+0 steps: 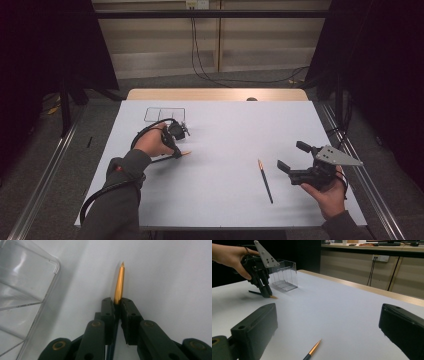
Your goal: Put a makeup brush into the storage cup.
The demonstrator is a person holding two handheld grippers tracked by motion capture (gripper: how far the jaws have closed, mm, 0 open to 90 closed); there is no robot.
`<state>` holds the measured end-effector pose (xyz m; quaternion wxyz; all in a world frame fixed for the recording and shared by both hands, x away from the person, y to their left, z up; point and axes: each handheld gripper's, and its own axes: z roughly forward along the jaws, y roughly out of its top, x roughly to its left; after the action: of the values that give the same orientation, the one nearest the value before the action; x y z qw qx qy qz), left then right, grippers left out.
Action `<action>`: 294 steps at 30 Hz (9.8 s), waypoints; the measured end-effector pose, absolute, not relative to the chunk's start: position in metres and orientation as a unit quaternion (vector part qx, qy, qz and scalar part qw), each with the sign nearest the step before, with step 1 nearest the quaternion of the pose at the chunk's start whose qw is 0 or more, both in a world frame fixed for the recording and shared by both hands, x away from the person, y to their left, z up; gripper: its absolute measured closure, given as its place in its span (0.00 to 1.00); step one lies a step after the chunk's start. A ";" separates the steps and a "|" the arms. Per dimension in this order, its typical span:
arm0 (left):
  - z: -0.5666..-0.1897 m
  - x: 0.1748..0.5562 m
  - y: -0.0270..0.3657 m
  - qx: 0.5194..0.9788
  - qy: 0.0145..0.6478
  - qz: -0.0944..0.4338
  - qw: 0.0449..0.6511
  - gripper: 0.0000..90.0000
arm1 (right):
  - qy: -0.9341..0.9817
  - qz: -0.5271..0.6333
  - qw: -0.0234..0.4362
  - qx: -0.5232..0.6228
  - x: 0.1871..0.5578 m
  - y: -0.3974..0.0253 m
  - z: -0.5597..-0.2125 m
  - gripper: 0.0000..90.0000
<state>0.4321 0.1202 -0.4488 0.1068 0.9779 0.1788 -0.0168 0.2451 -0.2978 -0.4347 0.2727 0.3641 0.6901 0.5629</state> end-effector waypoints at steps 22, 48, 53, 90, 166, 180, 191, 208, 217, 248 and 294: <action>-0.447 0.426 0.130 0.966 0.214 0.007 0.145 0.94 | 0.690 0.562 0.272 0.367 0.246 -0.299 -0.436 0.02; -0.420 0.427 0.135 0.918 0.272 0.030 0.289 0.94 | 0.691 0.563 0.268 0.365 0.246 -0.298 -0.436 0.02; -0.417 0.427 0.132 0.899 0.288 0.030 0.328 0.94 | 0.691 0.564 0.268 0.364 0.246 -0.298 -0.436 0.02; -0.386 0.424 0.126 0.819 0.307 0.111 0.472 0.94 | 0.693 0.563 0.268 0.363 0.246 -0.299 -0.436 0.02; -0.357 0.437 0.145 0.672 0.371 0.217 0.603 0.93 | 0.688 0.564 0.267 0.370 0.246 -0.301 -0.436 0.02; -0.364 0.444 0.148 0.673 0.377 0.229 0.594 0.93 | 0.690 0.562 0.266 0.370 0.247 -0.302 -0.438 0.02; -0.367 0.450 0.152 0.669 0.379 0.240 0.592 0.93 | 0.689 0.564 0.267 0.368 0.248 -0.303 -0.438 0.02; -0.376 0.452 0.152 0.665 0.392 0.243 0.588 0.93 | 0.687 0.564 0.268 0.372 0.248 -0.304 -0.438 0.02; -0.380 0.452 0.153 0.663 0.394 0.246 0.587 0.93 | 0.688 0.563 0.268 0.372 0.248 -0.304 -0.438 0.02; -0.389 0.451 0.151 0.667 0.398 0.254 0.577 0.93 | 0.688 0.563 0.267 0.371 0.249 -0.304 -0.438 0.02; -0.403 0.444 0.158 0.664 0.415 0.253 0.569 0.93 | 0.692 0.562 0.264 0.370 0.248 -0.302 -0.439 0.02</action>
<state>0.4439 0.1584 -0.4030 0.5686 0.6638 0.4148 0.2530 0.2484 -0.3016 -0.4386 0.2642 0.3697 0.6915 0.5616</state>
